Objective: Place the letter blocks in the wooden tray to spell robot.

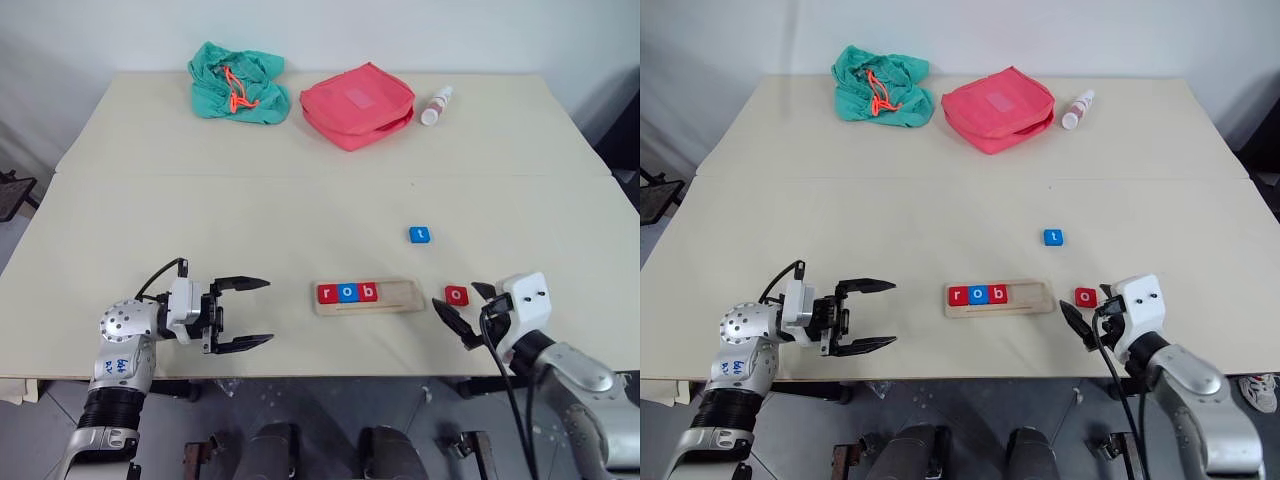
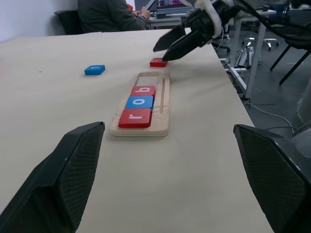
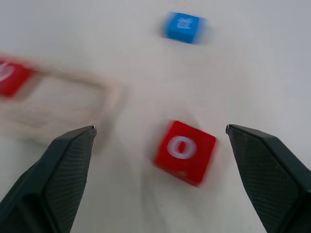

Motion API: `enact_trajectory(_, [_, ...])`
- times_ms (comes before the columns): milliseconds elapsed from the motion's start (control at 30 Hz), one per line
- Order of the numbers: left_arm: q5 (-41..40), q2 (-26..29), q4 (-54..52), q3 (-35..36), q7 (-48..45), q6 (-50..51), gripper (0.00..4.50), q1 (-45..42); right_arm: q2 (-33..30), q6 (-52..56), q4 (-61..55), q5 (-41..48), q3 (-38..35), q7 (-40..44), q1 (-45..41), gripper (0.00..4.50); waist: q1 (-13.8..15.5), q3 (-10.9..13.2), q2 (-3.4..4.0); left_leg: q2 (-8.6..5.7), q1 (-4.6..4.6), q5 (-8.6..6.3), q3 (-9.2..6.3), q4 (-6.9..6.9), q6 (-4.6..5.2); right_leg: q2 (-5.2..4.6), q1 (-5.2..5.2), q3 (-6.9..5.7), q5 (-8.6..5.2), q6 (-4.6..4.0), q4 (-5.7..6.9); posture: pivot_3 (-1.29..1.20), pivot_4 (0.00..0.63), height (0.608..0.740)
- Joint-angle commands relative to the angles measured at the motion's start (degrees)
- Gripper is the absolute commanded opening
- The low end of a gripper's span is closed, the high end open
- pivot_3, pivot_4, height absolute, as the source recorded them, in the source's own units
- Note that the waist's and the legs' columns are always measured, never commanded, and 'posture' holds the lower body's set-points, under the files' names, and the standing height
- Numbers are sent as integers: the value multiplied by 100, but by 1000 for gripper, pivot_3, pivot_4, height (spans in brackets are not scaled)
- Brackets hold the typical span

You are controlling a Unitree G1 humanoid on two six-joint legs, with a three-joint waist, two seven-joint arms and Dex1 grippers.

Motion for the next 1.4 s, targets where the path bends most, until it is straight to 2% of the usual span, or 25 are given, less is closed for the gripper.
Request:
enact_trajectory(33, [-130, 28, -138, 20, -97, -30, 4500, 53, -630, -441, 289, 73, 103, 1019, -259, 4465, 0, 0, 0, 0, 1, 0, 2, 2, 0, 0, 1, 1, 0, 0, 0, 0, 150, 740])
enact_trajectory(200, [-197, 25, -168, 35, -192, -11, 4500, 86, -1475, -916, 1237, -164, 518, 2164, -1090, 4465, -2, 0, -1, 1, 1, 0, 3, 4, 1, -1, 3, -2, 0, 0, -3, 0, 150, 740])
enact_trajectory(400, [-395, 176, -214, 210, -399, 23, 4500, 210, -2064, -1774, 2687, -673, 1149, 3288, -2196, 4465, 3, 0, -1, 1, -2, 0, 3, 7, 1, -2, 4, -5, 0, 0, -6, 0, 150, 740])
enact_trajectory(667, [-535, 458, -117, 554, -552, -68, 4500, 422, -2190, -2637, 4038, -1346, 1829, 4212, -3204, 4465, -16, 0, -1, 3, -3, 0, 4, 7, 1, -3, 2, -9, 0, 0, -6, 0, 150, 740])
enact_trajectory(933, [-494, 449, -139, 585, -458, -96, 4500, 433, -2152, -2773, 4450, -1758, 2135, 4403, -3528, 4465, -7, 0, 0, 4, -5, 0, -1, 10, 1, -3, 2, -13, 0, 0, -5, 0, 150, 740])
enact_trajectory(1033, [-491, 450, -145, 586, -447, -92, 4500, 432, -2161, -2808, 4516, -1881, 2160, 4394, -3541, 3864, -8, 0, -1, 4, -4, 0, -1, 11, 1, -3, 3, -13, 0, 0, -5, 0, 150, 740])
enact_trajectory(1267, [-488, 458, -109, 581, -453, -82, 4500, 371, -2079, -2713, 4453, -1886, 2096, 4347, -3581, 1451, -7, 0, -1, 4, -4, 0, -1, 14, 1, -3, 4, -13, 0, 0, -5, 0, 150, 740])
enact_trajectory(1400, [-472, 453, -51, 574, -450, -89, 4500, 303, -2022, -2254, 4161, -1739, 1998, 4270, -3841, 1448, -13, 0, 0, 4, -4, 0, 1, 13, 0, -3, 3, -13, 0, 0, -5, 0, 150, 740])
